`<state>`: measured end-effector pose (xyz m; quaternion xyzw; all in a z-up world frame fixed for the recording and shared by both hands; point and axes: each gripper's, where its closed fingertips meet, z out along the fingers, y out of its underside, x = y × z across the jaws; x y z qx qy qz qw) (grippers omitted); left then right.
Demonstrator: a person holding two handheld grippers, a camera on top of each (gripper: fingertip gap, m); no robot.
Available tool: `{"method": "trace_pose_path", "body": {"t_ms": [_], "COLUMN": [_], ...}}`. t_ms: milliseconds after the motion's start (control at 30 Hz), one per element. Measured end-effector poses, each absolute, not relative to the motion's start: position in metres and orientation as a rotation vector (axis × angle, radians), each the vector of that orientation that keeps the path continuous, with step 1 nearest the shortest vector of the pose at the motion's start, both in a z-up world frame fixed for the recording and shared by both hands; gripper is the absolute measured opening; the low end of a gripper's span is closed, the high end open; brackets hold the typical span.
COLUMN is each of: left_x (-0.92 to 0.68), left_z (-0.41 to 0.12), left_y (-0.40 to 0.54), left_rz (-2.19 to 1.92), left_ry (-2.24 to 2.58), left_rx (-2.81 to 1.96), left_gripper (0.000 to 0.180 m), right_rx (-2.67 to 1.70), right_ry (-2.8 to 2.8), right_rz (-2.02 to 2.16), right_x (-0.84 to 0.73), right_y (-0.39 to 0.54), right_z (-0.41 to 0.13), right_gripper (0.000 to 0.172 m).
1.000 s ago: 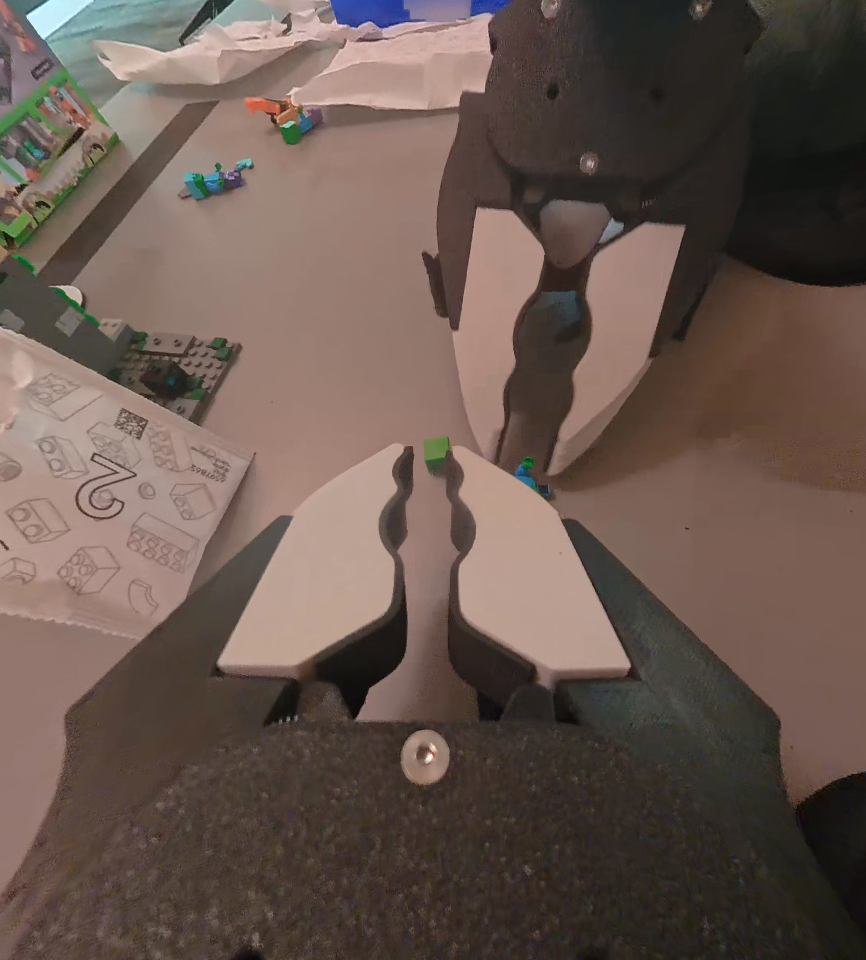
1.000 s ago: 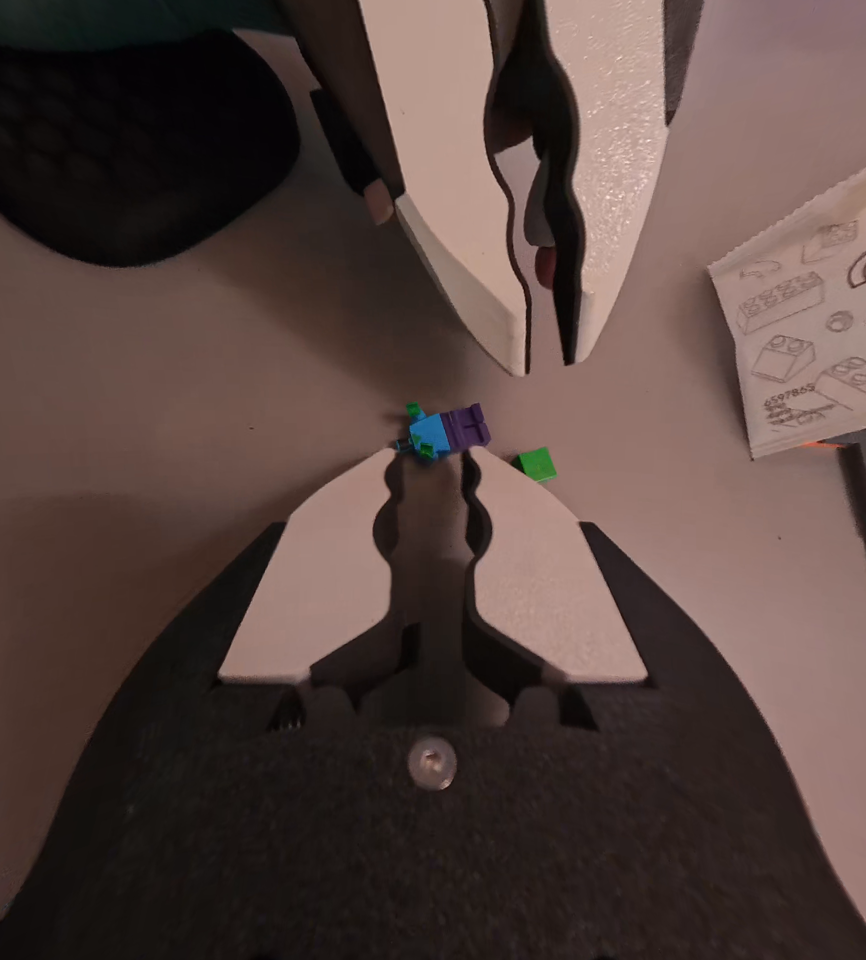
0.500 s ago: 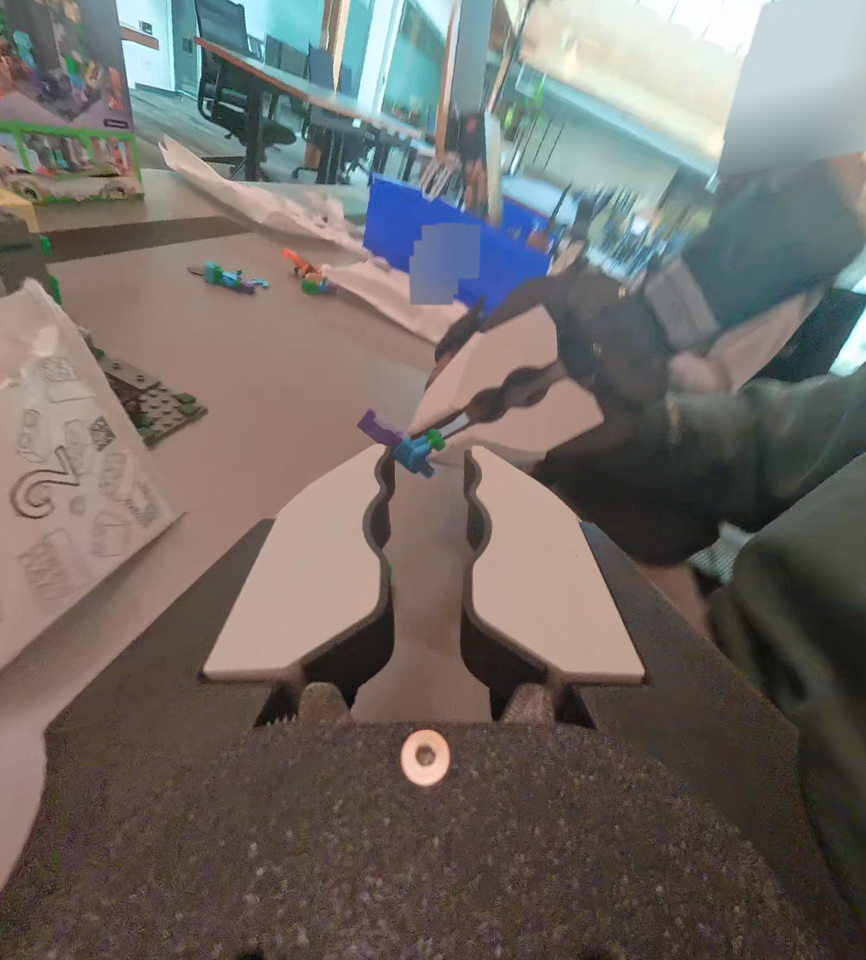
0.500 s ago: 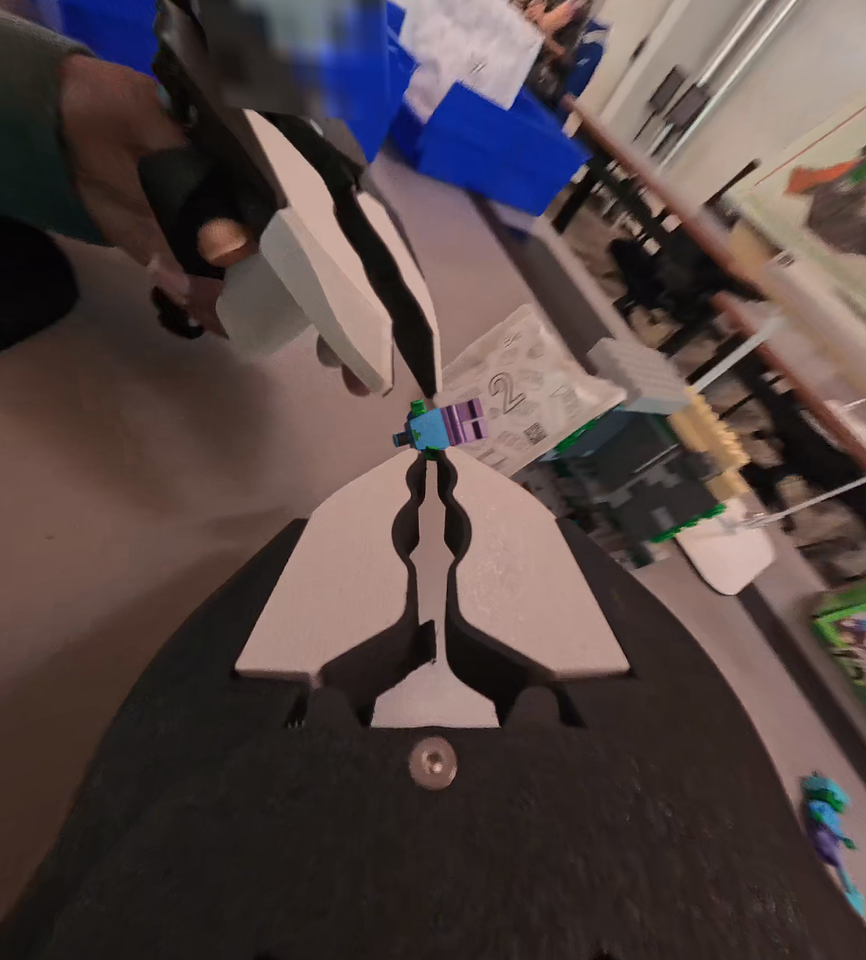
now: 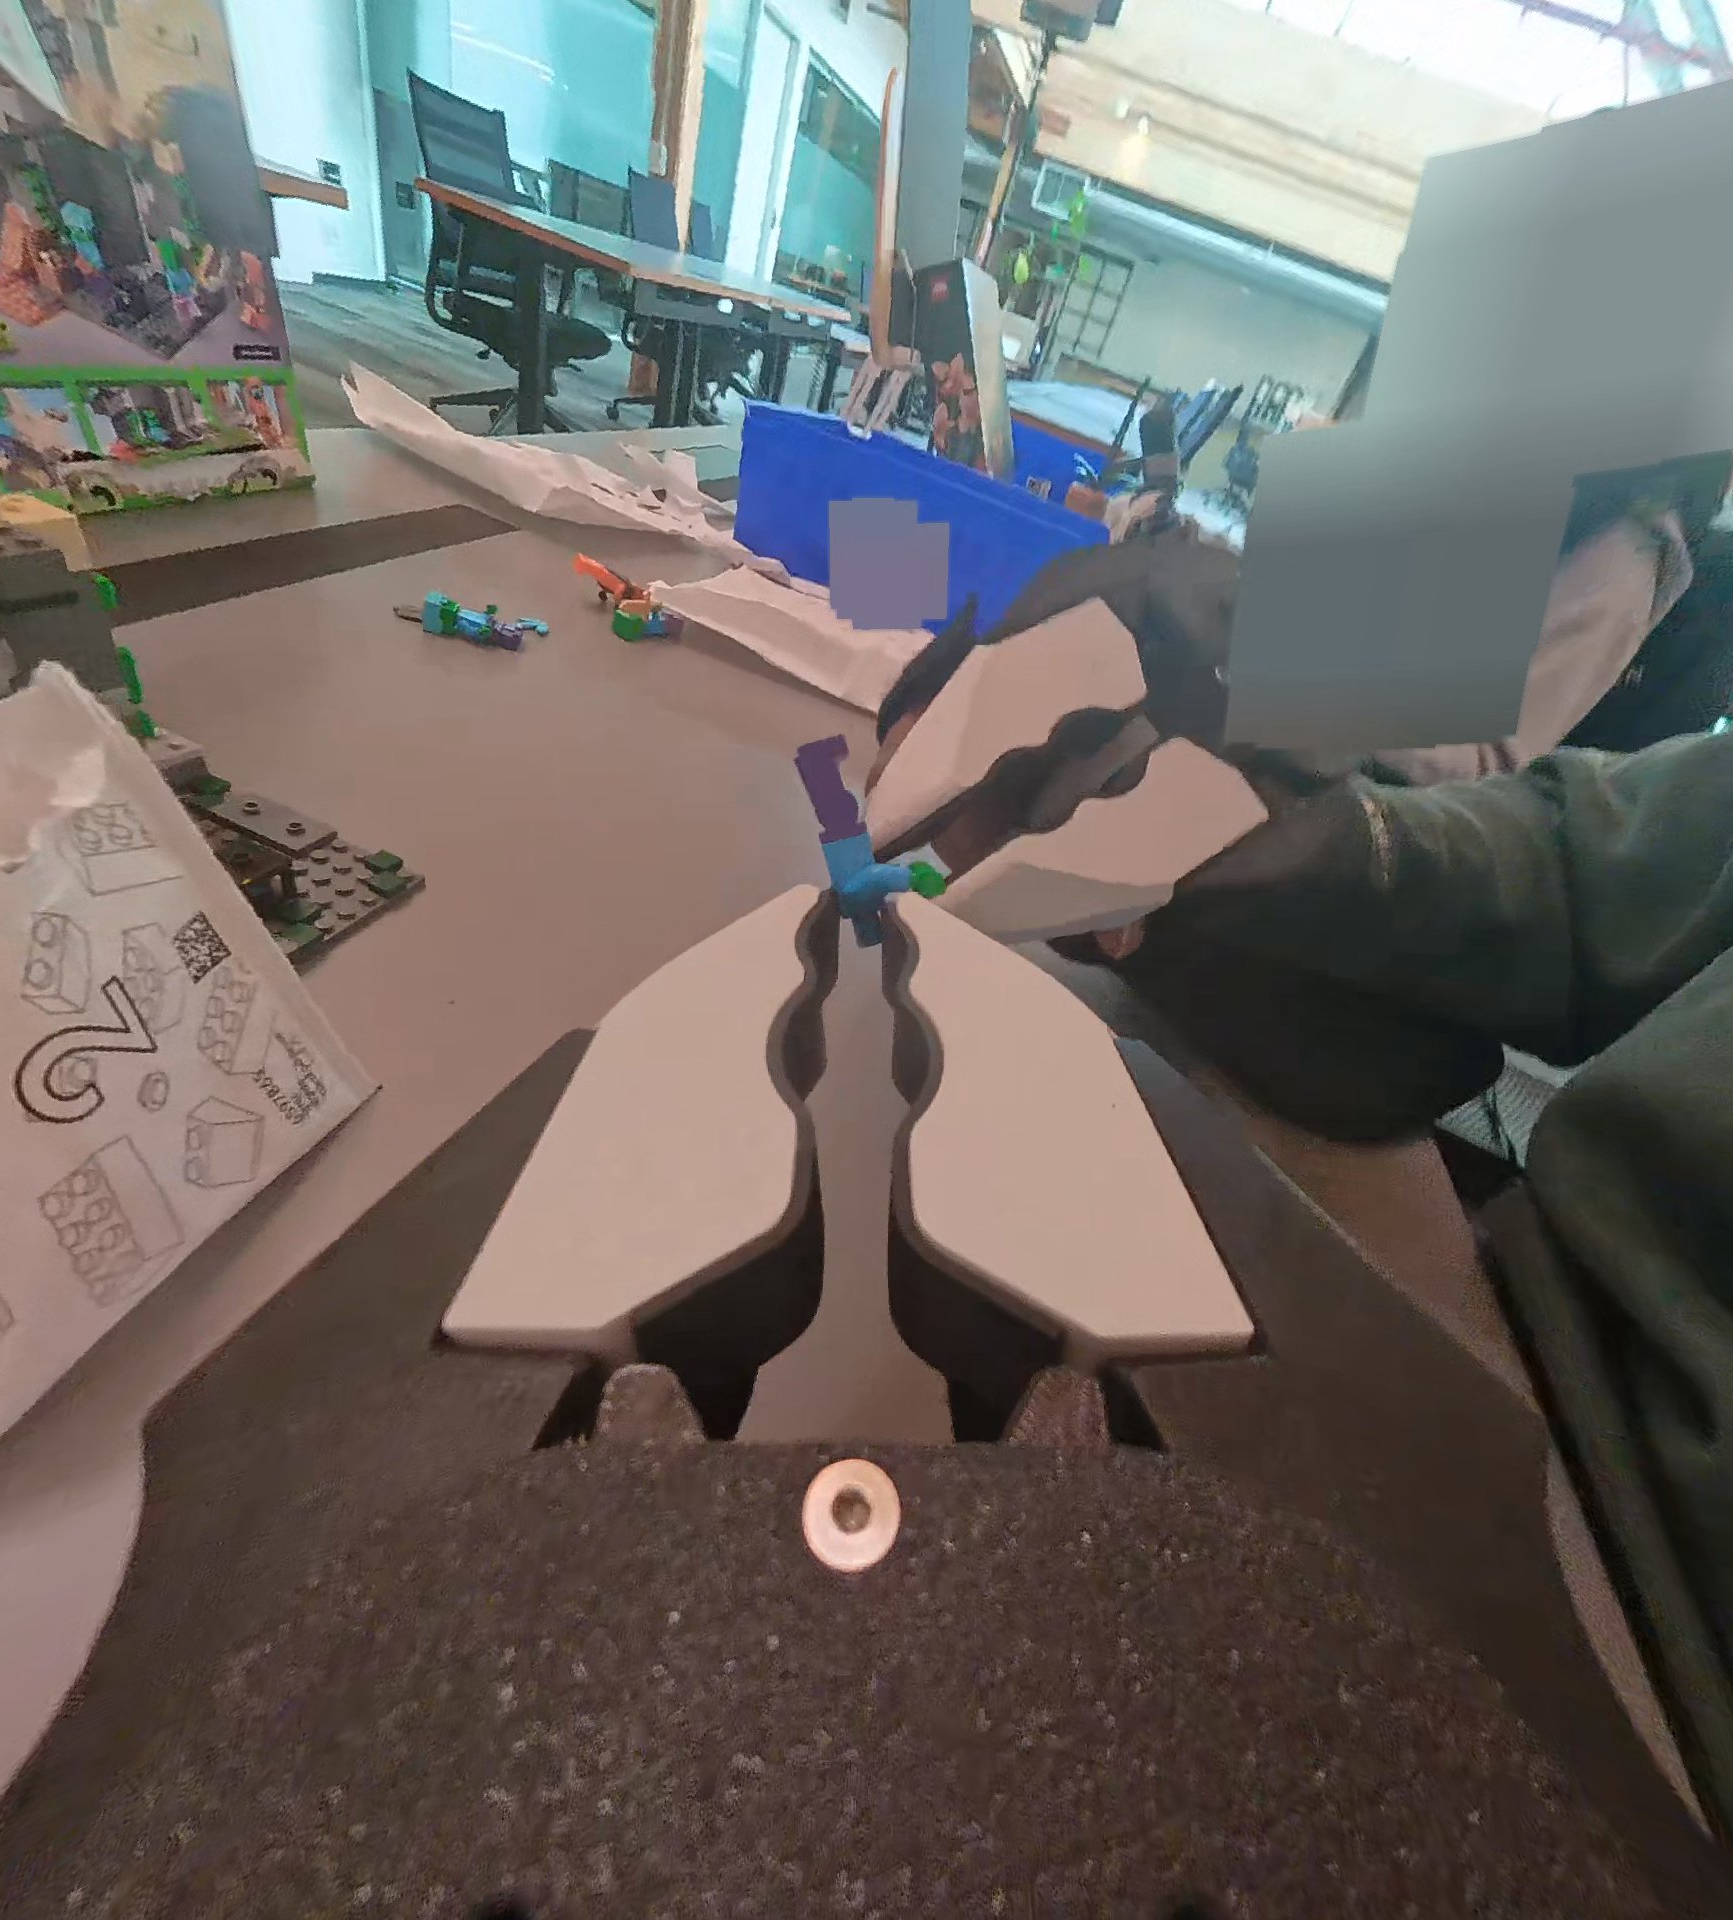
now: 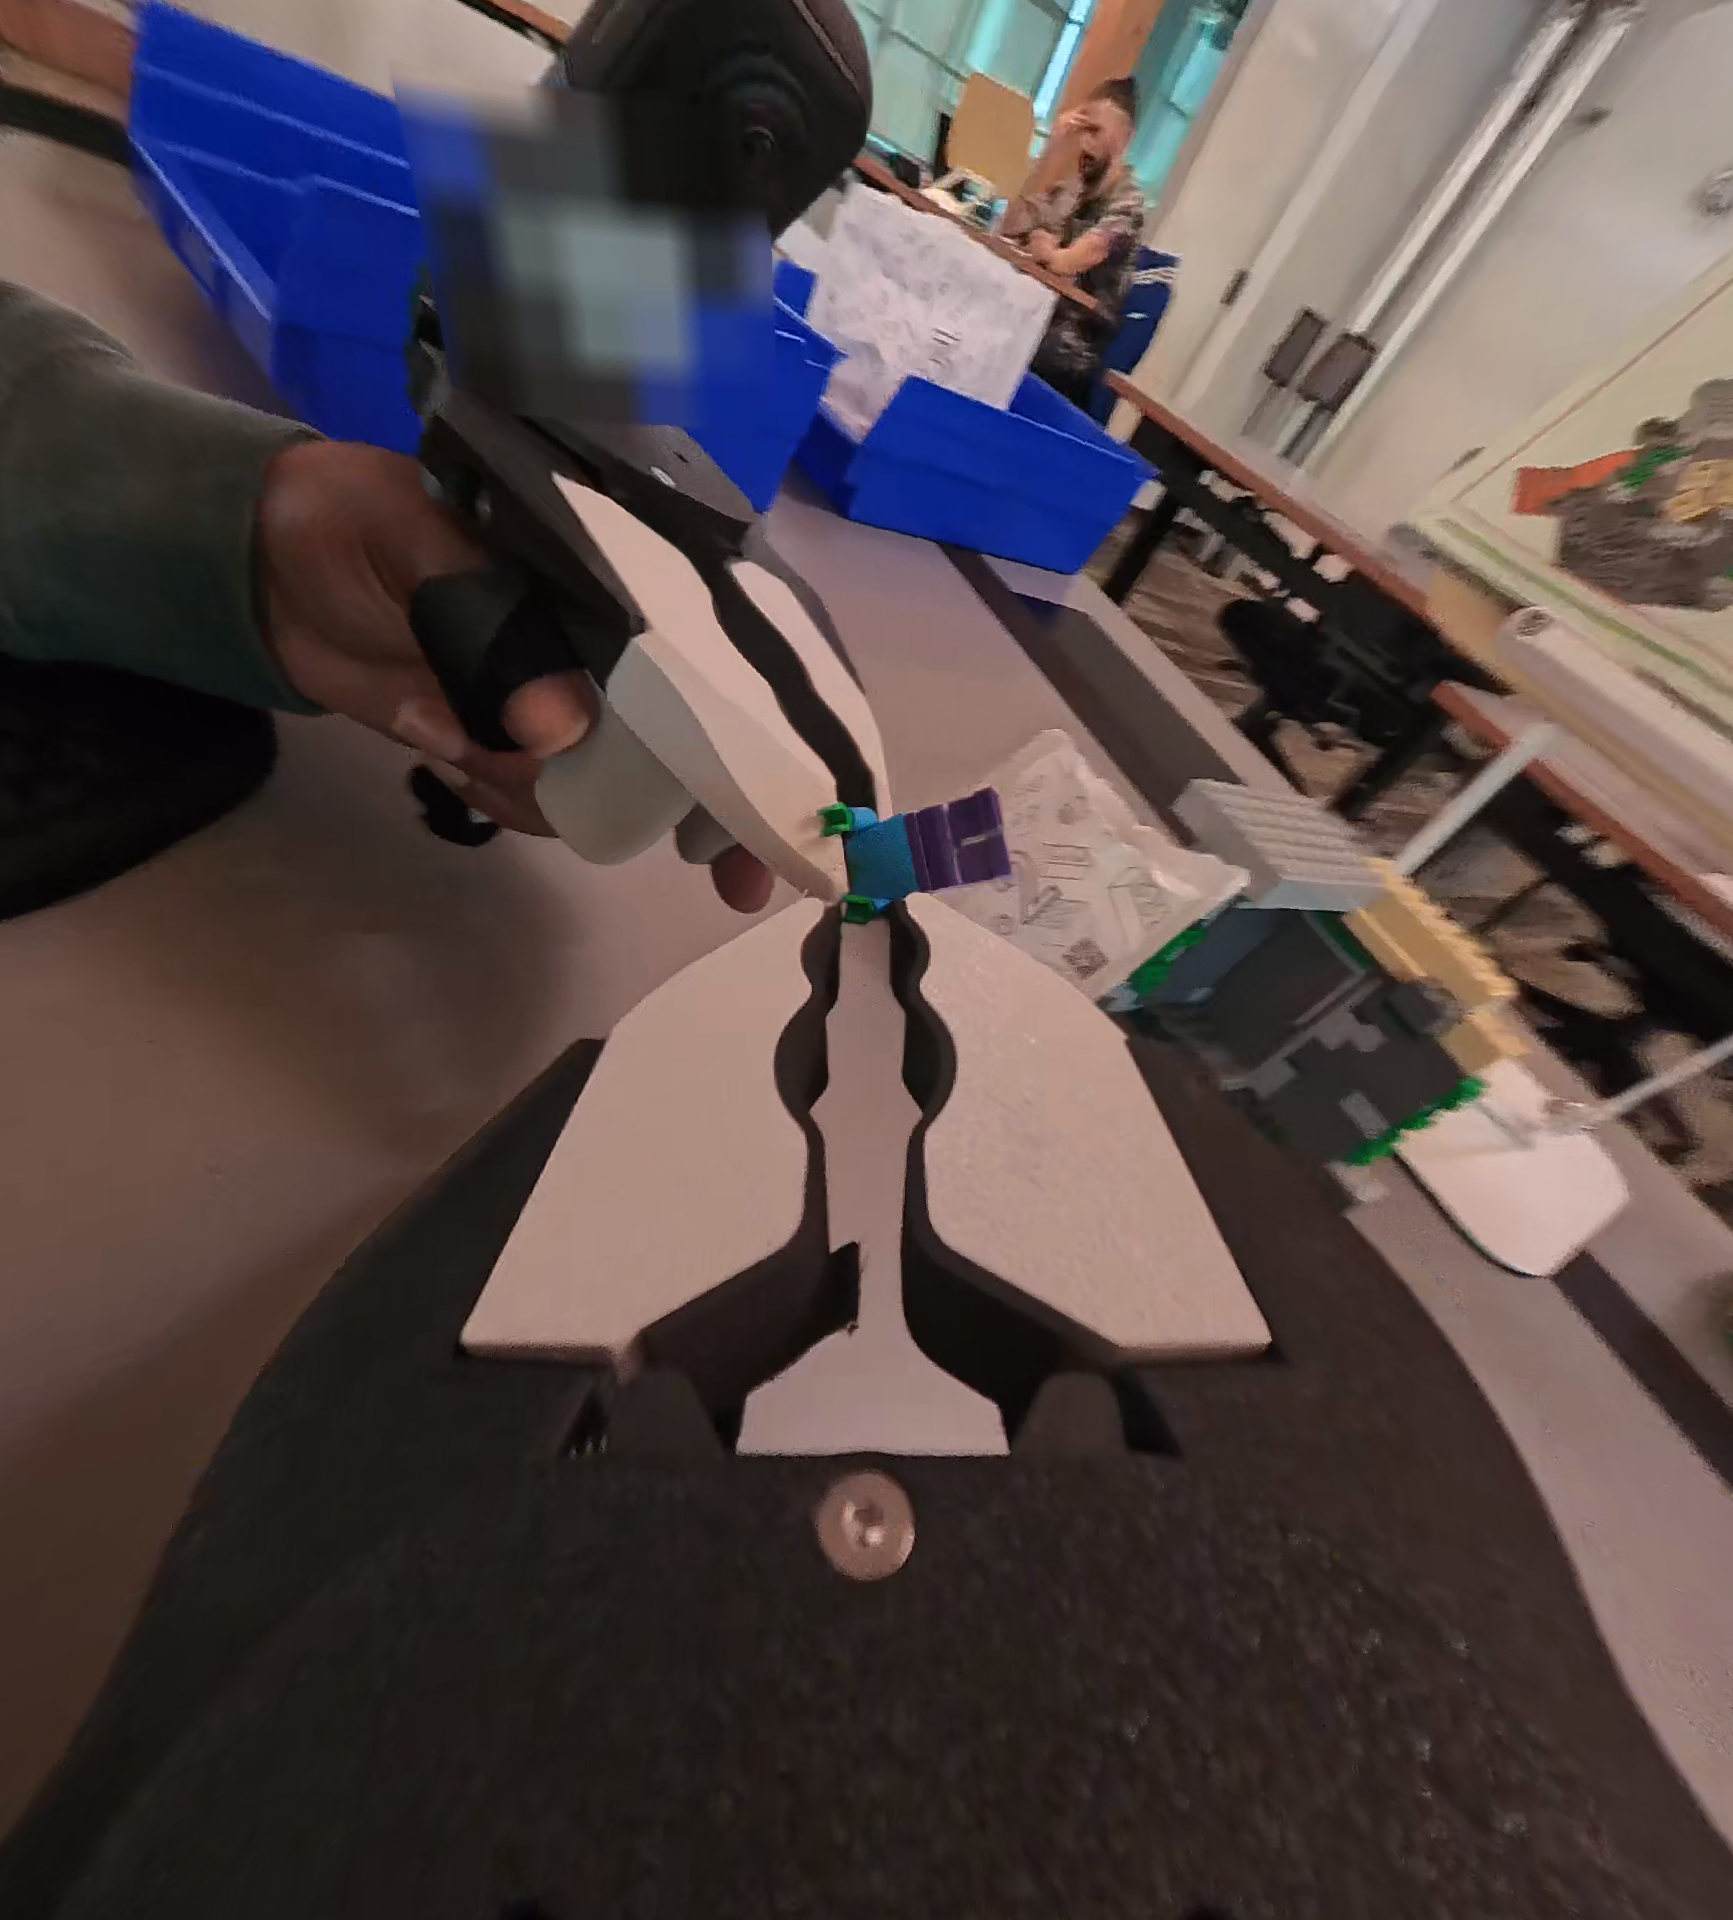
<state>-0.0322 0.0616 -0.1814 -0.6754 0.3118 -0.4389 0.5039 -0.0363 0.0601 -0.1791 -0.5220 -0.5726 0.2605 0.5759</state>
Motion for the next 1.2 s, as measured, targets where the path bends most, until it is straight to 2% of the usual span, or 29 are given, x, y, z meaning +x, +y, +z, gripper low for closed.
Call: {"method": "trace_pose_path", "body": {"t_ms": [133,200,300,367,400,500,633,700,900,1200], "left_x": [-0.03,-0.026,-0.017,-0.013,-0.012,-0.015,-0.016,-0.016,-0.016,-0.012], "left_z": [-0.198,-0.207,-0.213,-0.217,-0.219,-0.217,-0.214,-0.21,-0.199,-0.187], "left_y": [0.053,0.046,0.034,0.028,0.026,0.026,0.027,0.029,0.025,0.007], "left_rz": [-0.876,-0.816,-0.804,-0.792,-0.781,-0.774,-0.767,-0.776,-0.815,-1.019], "left_ry": [0.948,1.052,1.159,1.22,1.242,1.238,1.213,1.178,1.155,1.157], "left_rx": [-1.657,-1.656,-1.628,-1.614,-1.61,-1.596,-1.571,-1.557,-1.501,-1.448], "left_gripper": [0.007,0.007,0.007,0.007,0.007,0.007,0.007,0.019,0.008,0.017], "right_rx": [-1.293,-1.327,-1.369,-1.38,-1.382,-1.375,-1.387,-1.377,-1.34,-1.282], "right_ry": [-1.337,-1.349,-1.468,-1.55,-1.584,-1.614,-1.569,-1.54,-1.455,-1.429], "right_rz": [0.879,0.952,0.973,0.989,1.002,1.04,1.101,1.157,1.241,1.378], "right_x": [-0.027,-0.021,-0.02,-0.022,-0.022,-0.02,-0.021,-0.021,-0.024,-0.022], "right_y": [0.055,0.055,0.045,0.036,0.031,0.026,0.027,0.025,0.024,0.014], "right_z": [-0.174,-0.174,-0.191,-0.204,-0.208,-0.208,-0.204,-0.198,-0.185,-0.173], "right_gripper": [0.02,0.028,0.032,0.029,0.02,0.008,0.008,0.008,0.008,0.008]}}
